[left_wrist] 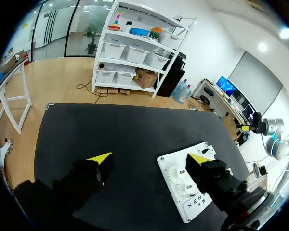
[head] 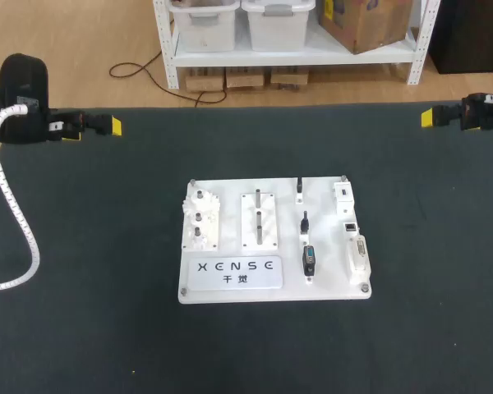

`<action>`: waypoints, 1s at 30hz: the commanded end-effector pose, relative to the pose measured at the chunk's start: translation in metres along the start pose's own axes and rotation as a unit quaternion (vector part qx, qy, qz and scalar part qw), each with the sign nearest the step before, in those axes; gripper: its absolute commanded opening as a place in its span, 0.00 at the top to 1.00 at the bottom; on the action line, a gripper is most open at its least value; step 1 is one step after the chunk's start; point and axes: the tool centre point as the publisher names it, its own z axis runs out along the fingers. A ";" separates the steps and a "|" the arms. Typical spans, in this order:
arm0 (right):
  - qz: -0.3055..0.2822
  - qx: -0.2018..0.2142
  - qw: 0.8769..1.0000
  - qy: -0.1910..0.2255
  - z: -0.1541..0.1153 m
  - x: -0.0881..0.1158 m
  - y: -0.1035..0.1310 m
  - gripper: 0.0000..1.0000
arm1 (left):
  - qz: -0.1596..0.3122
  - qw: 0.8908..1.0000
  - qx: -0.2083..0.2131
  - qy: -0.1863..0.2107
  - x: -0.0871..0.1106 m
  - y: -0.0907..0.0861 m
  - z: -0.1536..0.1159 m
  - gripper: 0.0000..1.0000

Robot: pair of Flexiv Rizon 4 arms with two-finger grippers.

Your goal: Insert the Ethernet cable into its matching sockets.

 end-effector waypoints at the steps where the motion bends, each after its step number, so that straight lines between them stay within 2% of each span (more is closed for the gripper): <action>1: 0.000 -0.001 1.000 0.000 0.000 0.000 -0.001 0.00 | -0.001 1.000 -0.005 0.003 -0.001 -0.002 0.000 0.00; 10: 0.000 -0.001 1.000 0.000 0.000 0.000 -0.001 0.00 | -0.001 1.000 -0.005 0.003 -0.001 -0.002 0.000 0.00; 12: 0.000 -0.001 1.000 0.000 0.000 0.000 -0.001 0.00 | 0.039 0.999 0.020 0.005 -0.005 -0.006 0.008 0.00; 14: 0.000 -0.001 1.000 0.000 0.000 0.000 -0.001 0.00 | 0.090 0.994 0.065 0.003 -0.008 -0.014 0.016 0.00; 16: 0.000 -0.001 1.000 0.000 0.000 0.000 -0.001 0.00 | 0.153 0.982 0.109 0.007 -0.010 -0.024 0.026 0.00; 18: 0.000 -0.001 1.000 0.000 0.000 0.000 -0.001 0.00 | 0.220 0.964 0.145 0.024 -0.011 -0.039 0.036 0.00; 21: 0.000 -0.001 1.000 0.000 0.000 0.000 -0.001 0.00 | 0.299 0.933 0.198 0.018 -0.008 -0.059 0.046 0.00; 26: 0.000 -0.001 1.000 0.000 0.000 0.000 -0.001 0.00 | 0.387 0.885 0.261 0.005 0.008 -0.092 0.058 0.00; 30: 0.000 -0.001 1.000 0.000 0.000 0.000 -0.001 0.00 | 0.433 0.854 0.290 0.010 0.025 -0.114 0.067 0.00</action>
